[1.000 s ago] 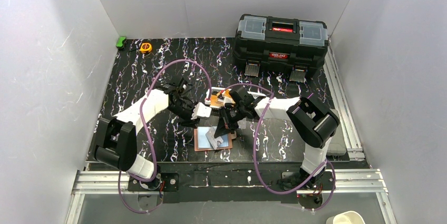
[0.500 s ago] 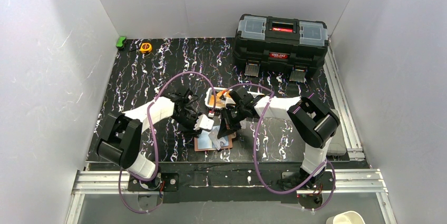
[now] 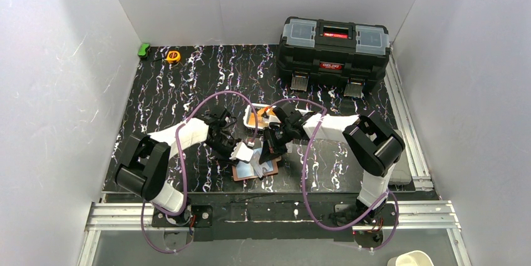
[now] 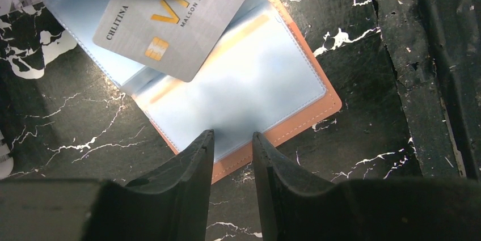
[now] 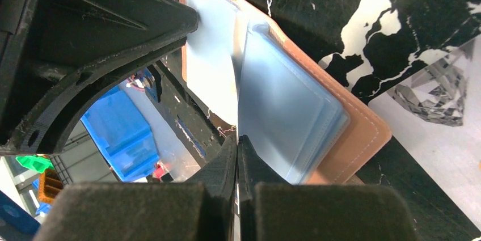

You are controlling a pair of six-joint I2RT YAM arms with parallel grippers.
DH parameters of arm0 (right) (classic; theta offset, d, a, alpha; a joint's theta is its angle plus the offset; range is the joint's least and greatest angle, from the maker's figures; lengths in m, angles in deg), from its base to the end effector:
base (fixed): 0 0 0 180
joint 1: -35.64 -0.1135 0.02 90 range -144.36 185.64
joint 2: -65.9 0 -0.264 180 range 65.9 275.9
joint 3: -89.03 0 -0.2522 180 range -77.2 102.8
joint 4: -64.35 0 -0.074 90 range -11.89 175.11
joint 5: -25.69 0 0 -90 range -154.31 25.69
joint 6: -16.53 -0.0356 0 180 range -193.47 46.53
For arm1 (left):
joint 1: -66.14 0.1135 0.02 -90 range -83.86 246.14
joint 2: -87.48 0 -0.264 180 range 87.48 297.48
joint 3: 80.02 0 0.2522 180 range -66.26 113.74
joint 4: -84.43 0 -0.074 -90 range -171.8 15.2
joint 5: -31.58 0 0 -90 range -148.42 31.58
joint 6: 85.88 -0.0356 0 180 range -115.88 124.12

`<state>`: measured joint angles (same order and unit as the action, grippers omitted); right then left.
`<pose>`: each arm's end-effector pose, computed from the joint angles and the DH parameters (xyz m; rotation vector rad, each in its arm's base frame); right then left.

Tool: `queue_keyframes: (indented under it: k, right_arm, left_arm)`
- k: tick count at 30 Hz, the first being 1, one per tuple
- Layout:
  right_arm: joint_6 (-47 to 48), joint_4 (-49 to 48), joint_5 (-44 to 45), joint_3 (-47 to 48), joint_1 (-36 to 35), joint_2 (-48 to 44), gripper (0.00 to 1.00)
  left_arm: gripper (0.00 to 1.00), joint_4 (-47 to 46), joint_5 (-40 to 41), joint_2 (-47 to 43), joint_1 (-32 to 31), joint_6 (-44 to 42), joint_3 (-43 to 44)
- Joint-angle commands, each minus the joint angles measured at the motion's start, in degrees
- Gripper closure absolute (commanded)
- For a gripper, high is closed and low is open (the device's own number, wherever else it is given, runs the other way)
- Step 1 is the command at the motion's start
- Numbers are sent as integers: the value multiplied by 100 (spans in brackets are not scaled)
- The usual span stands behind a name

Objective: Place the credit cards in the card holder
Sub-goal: Insert the credit card into the card holder.

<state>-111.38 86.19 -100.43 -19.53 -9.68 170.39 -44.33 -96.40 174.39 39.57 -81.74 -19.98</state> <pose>0.2358 0.2683 0.1475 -0.4717 2.7907 1.2778 0.2154 -0.1322 0.1633 2.1847 1.3510 -0.6355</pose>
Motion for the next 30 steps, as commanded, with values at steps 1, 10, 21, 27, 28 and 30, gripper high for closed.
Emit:
queue_keyframes:
  k: [1, 10, 21, 27, 28, 30]
  right_arm:
    - [26, 86, 90, 158, 72, -128, 99]
    - [-29, -43, 202, 220, 146, -138, 99]
    - [-153, -228, 105, 241, 139, 127, 99]
    - [-186, -310, 78, 312, 140, 279, 99]
    - [-185, -315, 85, 339, 142, 294, 99]
    - [-190, -315, 123, 363, 140, 312, 99]
  left_arm:
    - [70, 93, -70, -60, -76, -282, -140]
    - [71, 78, -46, -112, -85, -325, -227]
    - [71, -16, -24, -201, -118, -306, -287]
    - [71, 14, -12, -211, -132, -307, -286]
    - [71, 14, -4, -218, -130, -312, -286]
    - [71, 10, 5, -219, -131, -311, -286]
